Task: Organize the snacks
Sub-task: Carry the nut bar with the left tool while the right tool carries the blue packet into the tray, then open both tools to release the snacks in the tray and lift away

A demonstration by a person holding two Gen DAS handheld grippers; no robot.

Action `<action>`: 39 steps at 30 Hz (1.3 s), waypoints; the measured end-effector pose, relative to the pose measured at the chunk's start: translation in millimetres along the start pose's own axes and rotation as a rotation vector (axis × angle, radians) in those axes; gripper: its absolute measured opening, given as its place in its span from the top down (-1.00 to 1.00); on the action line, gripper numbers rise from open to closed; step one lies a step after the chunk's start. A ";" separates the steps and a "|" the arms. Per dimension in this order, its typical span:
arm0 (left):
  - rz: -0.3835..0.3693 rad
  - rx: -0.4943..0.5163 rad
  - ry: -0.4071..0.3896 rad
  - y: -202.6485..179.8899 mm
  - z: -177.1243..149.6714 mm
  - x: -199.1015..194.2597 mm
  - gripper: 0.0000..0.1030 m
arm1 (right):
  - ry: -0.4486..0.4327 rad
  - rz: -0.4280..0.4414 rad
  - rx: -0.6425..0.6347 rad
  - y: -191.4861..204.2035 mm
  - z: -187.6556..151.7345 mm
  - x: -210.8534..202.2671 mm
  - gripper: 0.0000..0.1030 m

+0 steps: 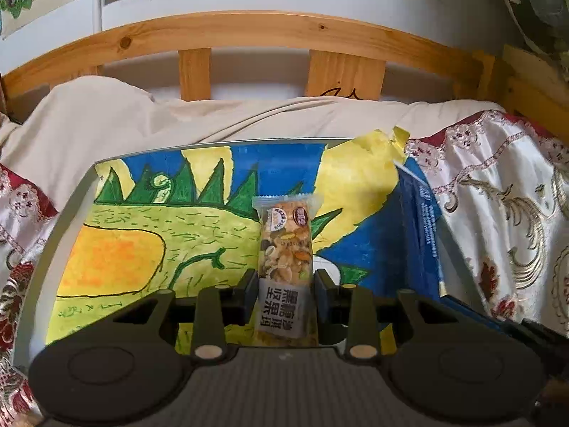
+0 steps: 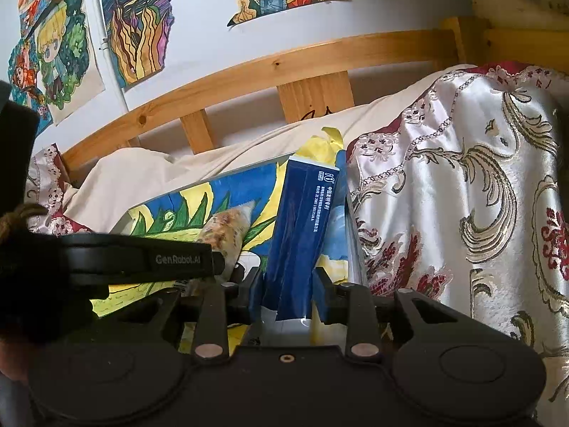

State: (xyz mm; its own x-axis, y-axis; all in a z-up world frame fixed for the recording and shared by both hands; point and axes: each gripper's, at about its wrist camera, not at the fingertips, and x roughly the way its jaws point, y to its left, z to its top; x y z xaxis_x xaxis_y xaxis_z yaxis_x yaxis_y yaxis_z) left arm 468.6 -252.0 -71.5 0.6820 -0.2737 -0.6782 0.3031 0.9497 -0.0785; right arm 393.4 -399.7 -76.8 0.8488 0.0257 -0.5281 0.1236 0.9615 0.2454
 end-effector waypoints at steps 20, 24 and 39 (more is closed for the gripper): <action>0.068 -0.014 -0.265 32.1 -19.8 -132.3 -0.77 | -0.145 0.018 -0.164 39.9 0.8 -81.1 -0.36; 0.093 -0.001 -0.320 40.7 -31.0 -168.2 -0.93 | -0.204 0.032 -0.204 54.1 1.3 -112.6 -0.63; 0.173 0.025 -0.403 61.6 -90.6 -282.2 -0.99 | -0.396 0.004 -0.213 84.2 -32.4 -234.6 -0.99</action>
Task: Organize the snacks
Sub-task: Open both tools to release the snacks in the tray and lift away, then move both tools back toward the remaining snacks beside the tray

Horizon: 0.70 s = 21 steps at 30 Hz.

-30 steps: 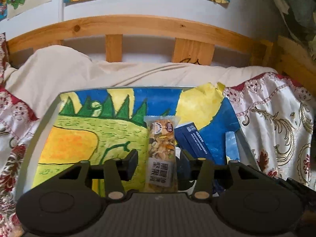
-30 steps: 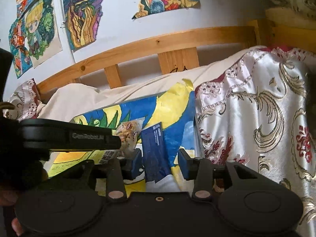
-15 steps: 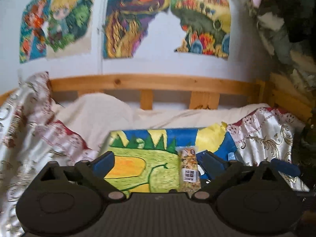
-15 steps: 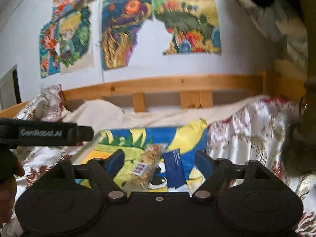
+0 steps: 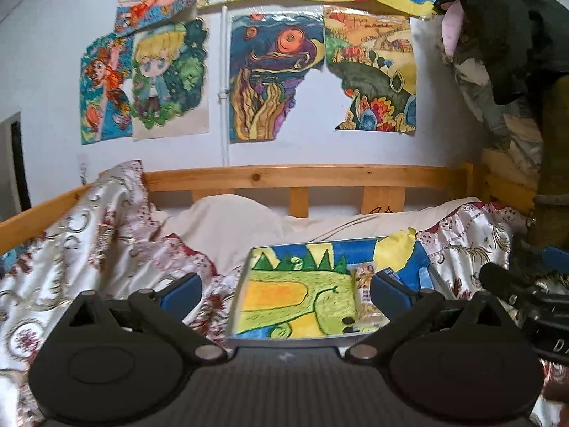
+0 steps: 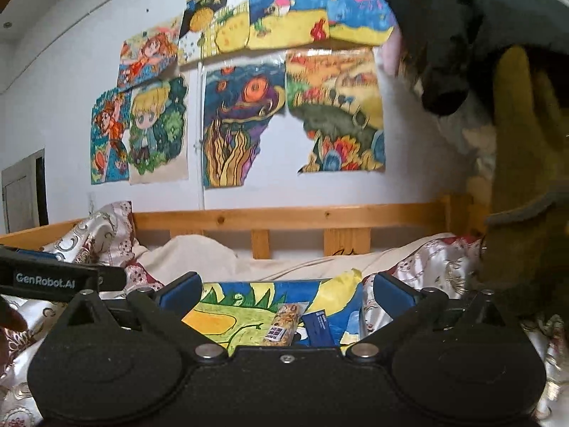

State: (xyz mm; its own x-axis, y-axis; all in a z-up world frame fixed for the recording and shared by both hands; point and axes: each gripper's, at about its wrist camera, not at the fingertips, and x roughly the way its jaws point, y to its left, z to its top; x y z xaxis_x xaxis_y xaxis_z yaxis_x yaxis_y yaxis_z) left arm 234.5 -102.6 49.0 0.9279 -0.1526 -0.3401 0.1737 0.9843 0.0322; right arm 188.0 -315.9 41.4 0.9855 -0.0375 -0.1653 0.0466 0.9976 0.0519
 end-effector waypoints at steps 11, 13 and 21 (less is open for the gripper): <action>0.031 -0.007 0.018 34.6 -27.0 -70.2 -0.99 | -0.008 -0.075 0.034 27.0 -14.5 -76.5 -0.99; 0.039 -0.017 0.018 40.6 -32.9 -80.4 -0.99 | 0.015 -0.084 0.033 33.3 -19.7 -87.6 -0.99; 0.016 -0.020 0.055 53.2 -67.7 -111.4 -0.99 | 0.111 -0.095 0.030 50.6 -39.5 -124.7 -0.99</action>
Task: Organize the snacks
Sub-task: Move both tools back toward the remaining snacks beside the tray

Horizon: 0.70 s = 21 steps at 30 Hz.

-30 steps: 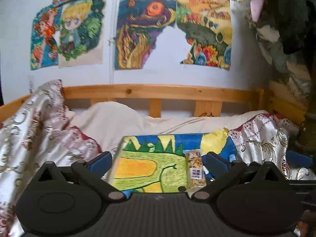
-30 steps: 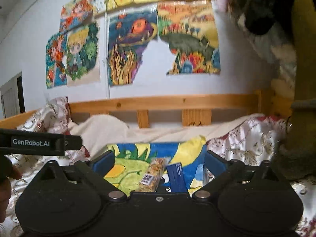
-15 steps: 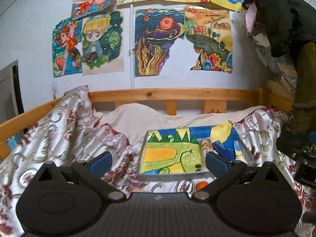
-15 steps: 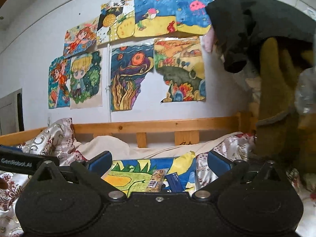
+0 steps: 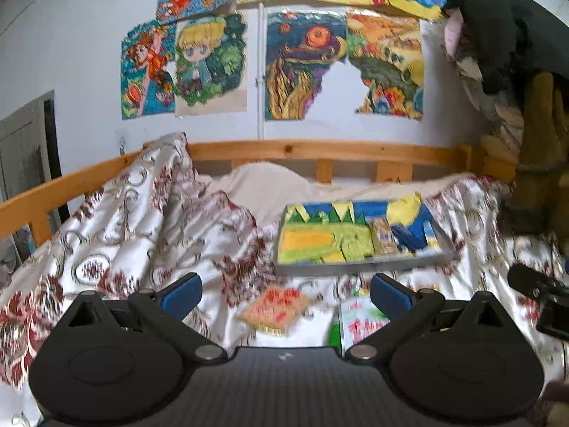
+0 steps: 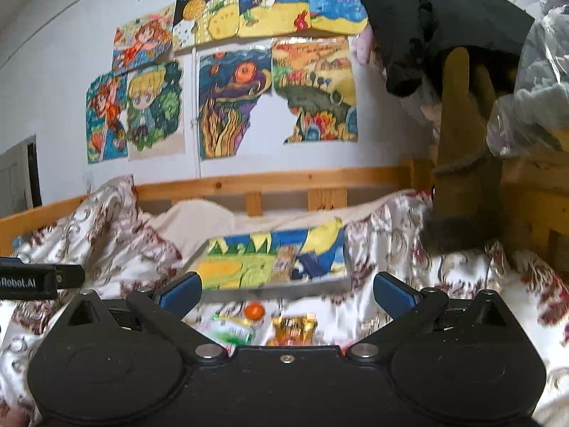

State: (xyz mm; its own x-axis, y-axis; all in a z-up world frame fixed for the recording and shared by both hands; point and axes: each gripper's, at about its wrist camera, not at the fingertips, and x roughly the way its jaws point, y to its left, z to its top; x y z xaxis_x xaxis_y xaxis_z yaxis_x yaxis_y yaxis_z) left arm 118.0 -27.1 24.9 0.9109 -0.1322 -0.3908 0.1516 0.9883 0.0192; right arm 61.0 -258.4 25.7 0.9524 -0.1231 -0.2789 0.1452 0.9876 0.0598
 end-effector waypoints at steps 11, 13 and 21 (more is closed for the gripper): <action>-0.032 -0.016 0.116 1.6 -44.3 1.9 -0.99 | 0.189 -0.015 -0.027 8.4 -33.6 0.8 -0.99; -0.025 -0.026 0.137 4.2 -48.0 4.5 -0.99 | 0.207 -0.016 -0.047 11.8 -37.2 2.5 -0.99; -0.017 -0.028 0.179 4.8 -56.1 8.9 -0.99 | 0.262 -0.014 -0.094 19.2 -45.3 10.4 -0.99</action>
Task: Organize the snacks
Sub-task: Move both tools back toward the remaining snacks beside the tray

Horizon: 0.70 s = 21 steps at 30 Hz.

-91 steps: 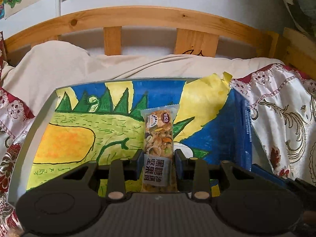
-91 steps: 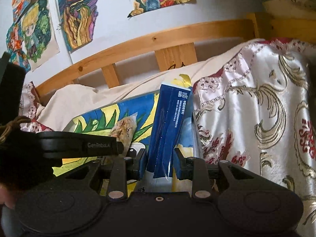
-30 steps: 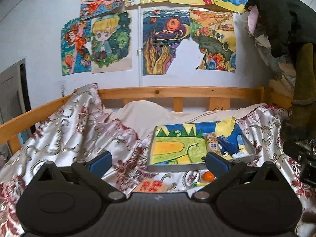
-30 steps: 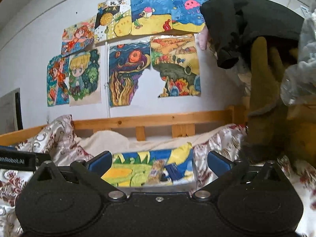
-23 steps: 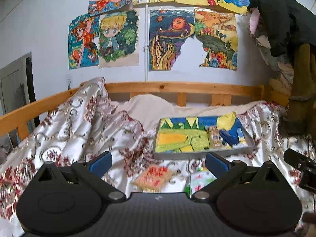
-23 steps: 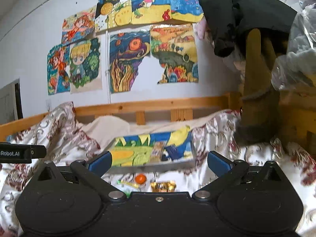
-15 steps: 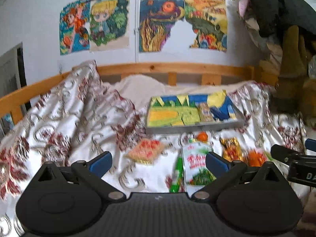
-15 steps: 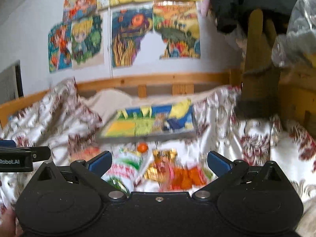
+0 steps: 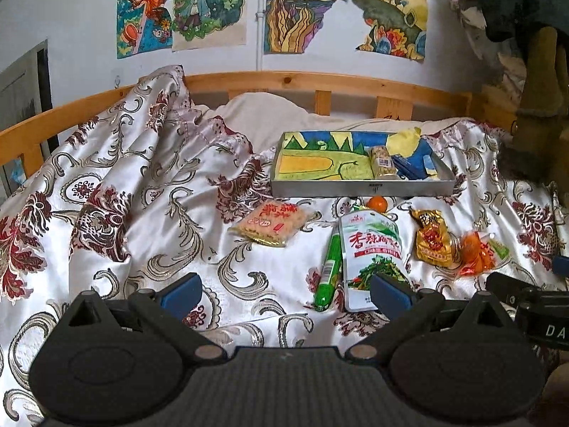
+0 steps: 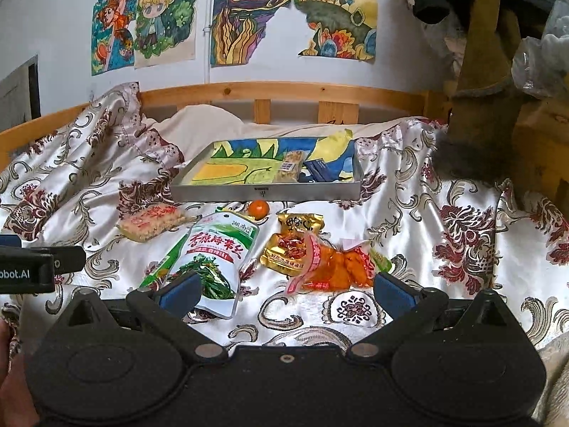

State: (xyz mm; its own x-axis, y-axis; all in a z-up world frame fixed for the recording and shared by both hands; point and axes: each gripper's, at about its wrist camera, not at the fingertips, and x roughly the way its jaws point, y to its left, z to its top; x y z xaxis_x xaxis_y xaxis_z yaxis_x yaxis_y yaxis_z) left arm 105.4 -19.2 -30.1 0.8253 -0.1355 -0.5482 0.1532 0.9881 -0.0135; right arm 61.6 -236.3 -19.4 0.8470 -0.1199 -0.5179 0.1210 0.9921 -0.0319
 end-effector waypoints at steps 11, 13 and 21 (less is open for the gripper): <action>0.011 0.010 0.025 -3.0 -2.7 4.0 -0.99 | 0.029 -0.010 0.007 -2.5 -0.8 6.5 -0.99; 0.014 0.008 0.028 -2.7 -2.7 4.4 -0.99 | 0.036 -0.015 0.004 -2.0 -0.8 7.7 -0.99; 0.020 0.009 0.036 -3.3 -2.5 7.4 -0.99 | 0.046 -0.024 -0.009 -0.4 -0.6 10.0 -0.99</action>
State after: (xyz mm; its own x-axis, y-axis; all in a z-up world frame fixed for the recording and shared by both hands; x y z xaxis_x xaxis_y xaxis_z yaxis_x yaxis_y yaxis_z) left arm 109.7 -23.3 -36.3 0.8080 -0.1124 -0.5783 0.1414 0.9899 0.0052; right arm 69.7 -237.9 -25.1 0.8194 -0.1419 -0.5554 0.1360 0.9893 -0.0521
